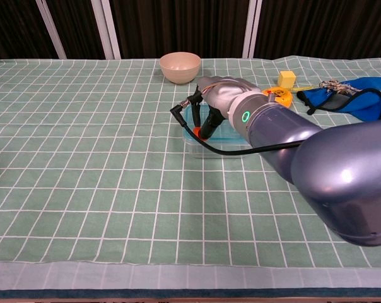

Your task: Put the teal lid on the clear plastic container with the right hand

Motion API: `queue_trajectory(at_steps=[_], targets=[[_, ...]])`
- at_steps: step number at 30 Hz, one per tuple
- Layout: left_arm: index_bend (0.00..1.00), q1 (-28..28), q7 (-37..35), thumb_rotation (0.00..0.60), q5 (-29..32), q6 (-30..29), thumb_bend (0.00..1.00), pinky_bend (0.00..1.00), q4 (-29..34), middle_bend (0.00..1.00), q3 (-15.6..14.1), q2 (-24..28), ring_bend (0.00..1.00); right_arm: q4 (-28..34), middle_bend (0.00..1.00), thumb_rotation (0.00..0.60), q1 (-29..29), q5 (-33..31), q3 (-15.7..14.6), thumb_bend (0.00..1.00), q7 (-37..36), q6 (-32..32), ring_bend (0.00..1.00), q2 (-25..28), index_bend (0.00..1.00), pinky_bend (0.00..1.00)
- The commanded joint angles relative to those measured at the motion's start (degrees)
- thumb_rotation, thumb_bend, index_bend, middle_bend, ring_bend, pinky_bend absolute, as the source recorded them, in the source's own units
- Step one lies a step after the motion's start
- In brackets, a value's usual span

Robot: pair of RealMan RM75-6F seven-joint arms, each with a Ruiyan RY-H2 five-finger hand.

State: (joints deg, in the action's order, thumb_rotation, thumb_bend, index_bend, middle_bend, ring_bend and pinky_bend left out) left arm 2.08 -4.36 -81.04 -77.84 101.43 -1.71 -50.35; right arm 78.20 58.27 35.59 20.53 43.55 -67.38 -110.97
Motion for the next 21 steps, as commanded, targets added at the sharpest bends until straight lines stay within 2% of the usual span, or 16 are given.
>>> queue_trajectory(at_steps=[1,13,21], targets=[[0.09,0.0,0.0,0.600,0.0,0.0,0.46,0.00,0.0,0.00,0.0,0.0,0.00,-0.4,0.18,0.600,-0.1,0.0,0.1,0.53,-0.1,0.3,0.06,-0.3,0.64,0.00],[0.09,0.0,-0.2,0.600,0.0,0.2,0.46,0.00,-0.1,0.00,0.0,0.1,0.00,-2.2,0.18,0.600,-0.5,0.0,0.3,0.53,-0.1,1.3,0.06,-1.2,0.64,0.02],[0.09,0.1,-0.3,0.600,0.2,0.3,0.46,0.00,0.0,0.00,-0.1,0.1,0.00,-3.2,0.18,0.600,-0.7,0.1,0.4,0.53,-0.1,2.0,0.06,-1.8,0.64,0.00]])
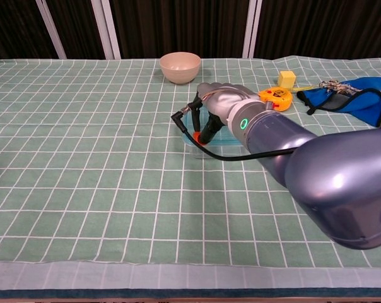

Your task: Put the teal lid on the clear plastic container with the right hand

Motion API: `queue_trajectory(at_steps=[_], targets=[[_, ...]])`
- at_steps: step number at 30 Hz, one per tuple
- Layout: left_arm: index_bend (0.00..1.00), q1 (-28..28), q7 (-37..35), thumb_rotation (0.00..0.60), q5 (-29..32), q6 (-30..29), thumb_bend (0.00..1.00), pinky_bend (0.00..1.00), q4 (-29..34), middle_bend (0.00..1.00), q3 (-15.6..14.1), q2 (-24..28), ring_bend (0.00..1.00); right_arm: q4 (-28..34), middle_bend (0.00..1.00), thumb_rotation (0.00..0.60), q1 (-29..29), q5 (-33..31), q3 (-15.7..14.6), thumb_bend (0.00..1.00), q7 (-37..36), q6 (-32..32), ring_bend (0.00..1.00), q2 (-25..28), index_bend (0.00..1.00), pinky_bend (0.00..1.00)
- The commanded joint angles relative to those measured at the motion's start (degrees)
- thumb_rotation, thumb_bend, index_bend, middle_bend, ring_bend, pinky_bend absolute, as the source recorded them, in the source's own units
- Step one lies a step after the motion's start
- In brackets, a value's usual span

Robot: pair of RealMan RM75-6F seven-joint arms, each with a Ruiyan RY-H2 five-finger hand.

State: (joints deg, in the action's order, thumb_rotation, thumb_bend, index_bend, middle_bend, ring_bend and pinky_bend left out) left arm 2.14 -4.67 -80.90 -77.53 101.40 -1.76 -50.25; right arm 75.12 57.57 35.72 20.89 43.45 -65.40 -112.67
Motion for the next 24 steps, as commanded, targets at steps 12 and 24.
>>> queue_trajectory(at_steps=[12,24], targets=[[0.09,0.0,-0.1,0.600,0.0,0.1,0.46,0.00,-0.1,0.00,0.0,0.0,0.00,-1.7,0.18,0.600,-0.5,-0.3,-0.1,0.53,0.3,1.1,0.06,-0.7,0.65,0.00],[0.09,0.0,-0.3,0.600,0.1,0.1,0.46,0.00,0.0,0.00,0.0,0.1,0.00,0.0,0.17,0.600,-0.1,1.6,3.4,0.53,-1.2,0.0,0.05,1.0,0.65,0.00]])
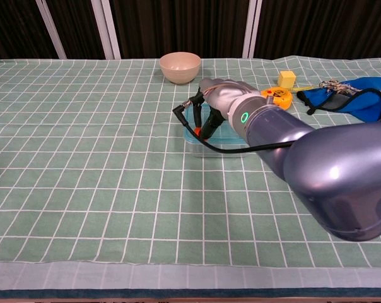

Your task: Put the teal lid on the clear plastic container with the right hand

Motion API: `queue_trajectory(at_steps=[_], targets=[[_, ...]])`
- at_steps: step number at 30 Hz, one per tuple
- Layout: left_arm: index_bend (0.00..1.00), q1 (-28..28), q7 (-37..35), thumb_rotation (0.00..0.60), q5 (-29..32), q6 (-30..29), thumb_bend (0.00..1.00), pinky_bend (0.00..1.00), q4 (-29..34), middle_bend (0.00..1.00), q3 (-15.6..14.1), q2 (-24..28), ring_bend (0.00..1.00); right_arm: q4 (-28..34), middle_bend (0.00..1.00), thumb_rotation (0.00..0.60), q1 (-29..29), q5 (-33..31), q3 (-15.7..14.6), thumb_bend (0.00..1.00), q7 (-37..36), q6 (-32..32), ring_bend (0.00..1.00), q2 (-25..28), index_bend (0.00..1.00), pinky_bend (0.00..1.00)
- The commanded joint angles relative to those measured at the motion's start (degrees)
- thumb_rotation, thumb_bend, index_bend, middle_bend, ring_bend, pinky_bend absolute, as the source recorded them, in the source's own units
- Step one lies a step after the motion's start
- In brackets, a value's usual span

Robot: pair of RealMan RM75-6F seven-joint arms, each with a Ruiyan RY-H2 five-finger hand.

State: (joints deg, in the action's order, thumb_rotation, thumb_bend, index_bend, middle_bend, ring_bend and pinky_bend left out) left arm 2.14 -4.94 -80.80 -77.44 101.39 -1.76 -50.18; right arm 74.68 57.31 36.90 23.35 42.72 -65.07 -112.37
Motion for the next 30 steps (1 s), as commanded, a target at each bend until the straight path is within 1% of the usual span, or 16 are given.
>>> queue_trajectory(at_steps=[1,6,14,23,30], targets=[[0.09,0.0,-0.1,0.600,0.1,0.0,0.46,0.00,0.0,0.00,0.0,0.0,0.00,0.4,0.17,0.600,0.2,0.5,1.2,0.53,-0.6,-0.3,0.05,0.9,0.65,0.00],[0.09,-0.1,-0.2,0.600,0.3,0.0,0.46,0.00,0.0,0.00,0.1,-0.1,0.00,-0.9,0.16,0.600,0.7,0.2,3.0,0.53,-1.5,0.7,0.05,2.0,0.65,0.00],[0.09,-0.2,0.1,0.600,0.7,-0.2,0.46,0.00,0.1,0.00,0.2,-0.1,0.00,-6.9,0.16,0.600,2.4,-1.9,4.1,0.53,-2.8,5.3,0.05,1.7,0.65,0.00],[0.09,-0.3,-0.1,0.600,1.2,-0.1,0.46,0.00,0.1,0.00,0.3,-0.1,0.00,-12.5,0.16,0.600,4.3,-1.6,4.2,0.53,-5.5,8.8,0.05,-0.5,0.65,0.00],[0.09,-0.3,-0.3,0.600,1.5,0.1,0.46,0.00,0.1,0.00,0.3,0.0,0.00,-16.0,0.16,0.600,5.6,-1.7,4.5,0.53,-6.5,10.1,0.05,-2.2,0.65,0.00]])
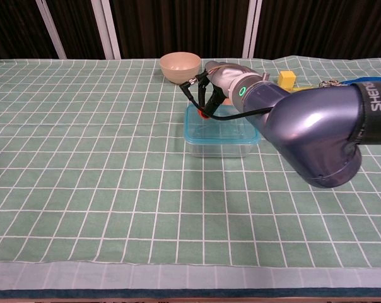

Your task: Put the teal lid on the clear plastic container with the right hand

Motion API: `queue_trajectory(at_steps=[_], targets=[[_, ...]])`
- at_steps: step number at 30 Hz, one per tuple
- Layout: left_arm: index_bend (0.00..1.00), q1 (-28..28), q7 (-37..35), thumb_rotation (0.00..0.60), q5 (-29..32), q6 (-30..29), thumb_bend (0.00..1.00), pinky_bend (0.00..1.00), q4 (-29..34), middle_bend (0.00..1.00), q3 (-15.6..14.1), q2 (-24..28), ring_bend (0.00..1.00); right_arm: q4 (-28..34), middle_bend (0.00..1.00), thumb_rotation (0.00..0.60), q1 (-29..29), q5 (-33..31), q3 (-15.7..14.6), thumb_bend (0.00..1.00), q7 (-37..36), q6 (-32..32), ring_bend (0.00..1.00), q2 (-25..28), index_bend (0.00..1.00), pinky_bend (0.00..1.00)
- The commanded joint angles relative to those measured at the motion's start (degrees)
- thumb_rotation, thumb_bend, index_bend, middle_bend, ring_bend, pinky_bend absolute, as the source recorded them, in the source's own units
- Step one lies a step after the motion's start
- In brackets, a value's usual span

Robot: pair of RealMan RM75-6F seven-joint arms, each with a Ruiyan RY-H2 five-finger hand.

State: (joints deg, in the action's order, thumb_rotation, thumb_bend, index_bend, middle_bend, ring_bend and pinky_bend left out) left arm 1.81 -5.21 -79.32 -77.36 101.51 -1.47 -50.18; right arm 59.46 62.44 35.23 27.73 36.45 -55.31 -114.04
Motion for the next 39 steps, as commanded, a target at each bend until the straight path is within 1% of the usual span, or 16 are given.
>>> queue_trajectory(at_steps=[1,7,16,33,39], targets=[[0.09,0.0,-0.1,0.600,0.1,0.1,0.46,0.00,0.0,0.00,0.0,0.1,0.00,-1.1,0.16,0.600,0.7,0.0,0.2,0.53,-0.2,0.5,0.05,-0.6,0.65,0.00],[0.09,0.0,-0.4,0.600,0.2,0.2,0.46,0.00,0.0,0.00,0.0,0.2,0.00,-2.9,0.16,0.600,1.9,-0.4,0.4,0.53,0.8,1.1,0.04,-1.2,0.65,0.00],[0.09,0.0,-0.4,0.600,0.4,0.4,0.46,0.00,0.1,0.00,0.1,0.2,0.00,-4.3,0.15,0.600,3.4,-2.8,0.8,0.53,3.4,2.5,0.04,-1.0,0.65,0.00],[0.09,0.1,-0.4,0.600,1.0,0.8,0.46,0.00,0.4,0.00,0.2,0.3,0.00,-7.9,0.15,0.600,5.4,-4.6,1.7,0.53,3.6,4.0,0.04,-1.9,0.65,0.00],[0.09,0.1,-0.4,0.600,1.0,0.9,0.46,0.00,0.4,0.00,0.2,0.4,0.00,-8.0,0.15,0.600,5.2,-5.0,1.1,0.53,4.2,4.4,0.04,-1.8,0.65,0.00]])
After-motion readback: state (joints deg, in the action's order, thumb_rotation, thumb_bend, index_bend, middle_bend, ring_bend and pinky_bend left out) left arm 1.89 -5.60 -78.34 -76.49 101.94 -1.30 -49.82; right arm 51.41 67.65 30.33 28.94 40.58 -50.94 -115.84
